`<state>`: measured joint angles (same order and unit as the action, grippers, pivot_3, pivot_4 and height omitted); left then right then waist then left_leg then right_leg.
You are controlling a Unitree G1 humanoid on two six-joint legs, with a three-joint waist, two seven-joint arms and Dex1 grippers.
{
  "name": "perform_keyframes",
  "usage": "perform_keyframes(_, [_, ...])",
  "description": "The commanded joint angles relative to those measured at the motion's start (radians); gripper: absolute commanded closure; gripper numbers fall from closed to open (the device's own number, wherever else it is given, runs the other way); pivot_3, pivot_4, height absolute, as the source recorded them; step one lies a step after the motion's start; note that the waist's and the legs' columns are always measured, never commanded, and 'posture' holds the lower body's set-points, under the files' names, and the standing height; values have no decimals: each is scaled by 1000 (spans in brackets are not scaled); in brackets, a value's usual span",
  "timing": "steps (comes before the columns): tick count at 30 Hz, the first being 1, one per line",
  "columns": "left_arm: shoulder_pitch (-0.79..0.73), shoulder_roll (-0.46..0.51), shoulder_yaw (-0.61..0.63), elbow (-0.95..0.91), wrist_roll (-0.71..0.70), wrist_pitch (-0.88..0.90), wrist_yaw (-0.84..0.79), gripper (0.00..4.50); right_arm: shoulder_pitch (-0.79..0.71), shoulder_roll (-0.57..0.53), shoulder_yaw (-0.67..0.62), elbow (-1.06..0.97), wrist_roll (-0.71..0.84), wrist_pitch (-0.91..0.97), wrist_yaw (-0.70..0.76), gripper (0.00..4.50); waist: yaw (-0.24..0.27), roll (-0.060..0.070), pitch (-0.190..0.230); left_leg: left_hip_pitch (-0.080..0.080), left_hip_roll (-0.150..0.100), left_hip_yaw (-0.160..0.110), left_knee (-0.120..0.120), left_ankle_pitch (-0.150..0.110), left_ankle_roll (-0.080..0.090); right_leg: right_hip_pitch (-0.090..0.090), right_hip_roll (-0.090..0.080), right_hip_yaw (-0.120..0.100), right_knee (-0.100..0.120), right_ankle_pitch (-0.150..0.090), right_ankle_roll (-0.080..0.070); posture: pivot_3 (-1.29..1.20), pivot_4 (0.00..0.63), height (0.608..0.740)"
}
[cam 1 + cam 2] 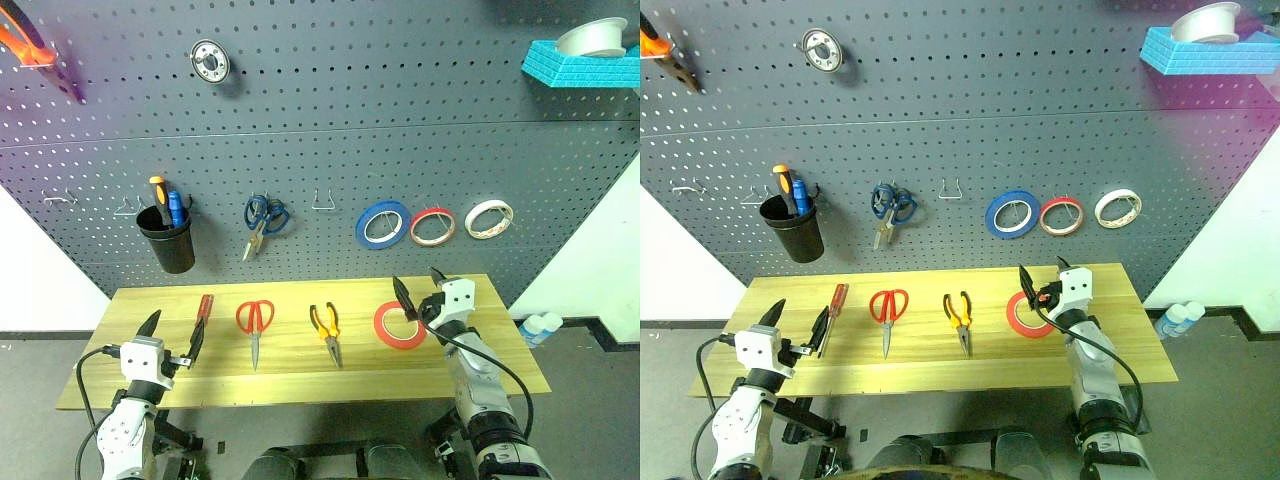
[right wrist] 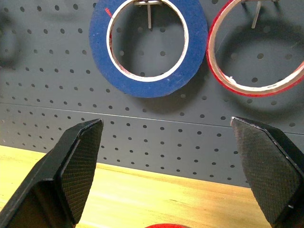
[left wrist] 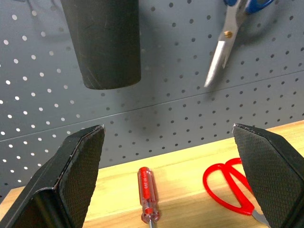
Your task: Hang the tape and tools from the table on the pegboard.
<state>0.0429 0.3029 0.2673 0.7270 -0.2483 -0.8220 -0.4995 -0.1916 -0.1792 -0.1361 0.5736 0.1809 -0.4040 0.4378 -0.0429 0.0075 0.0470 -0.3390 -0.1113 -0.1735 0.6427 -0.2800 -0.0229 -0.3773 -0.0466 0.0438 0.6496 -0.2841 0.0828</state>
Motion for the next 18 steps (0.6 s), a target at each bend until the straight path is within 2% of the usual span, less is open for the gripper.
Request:
perform_keyframes(1, [-11,13,10,-11,-6,-26,-6,23,-20,-2,-5,-20,10,-17,3,0,0,0,0,0,0,0,0,0,0,0,0,0,0,0,0,-91,0,740])
perform_keyframes(18, [4,11,14,-20,-16,-31,-23,23,-13,-4,-6,-21,7,-22,1,0,0,0,0,0,0,0,-1,0,0,-1,0,0,-1,0,0,-93,0,740])
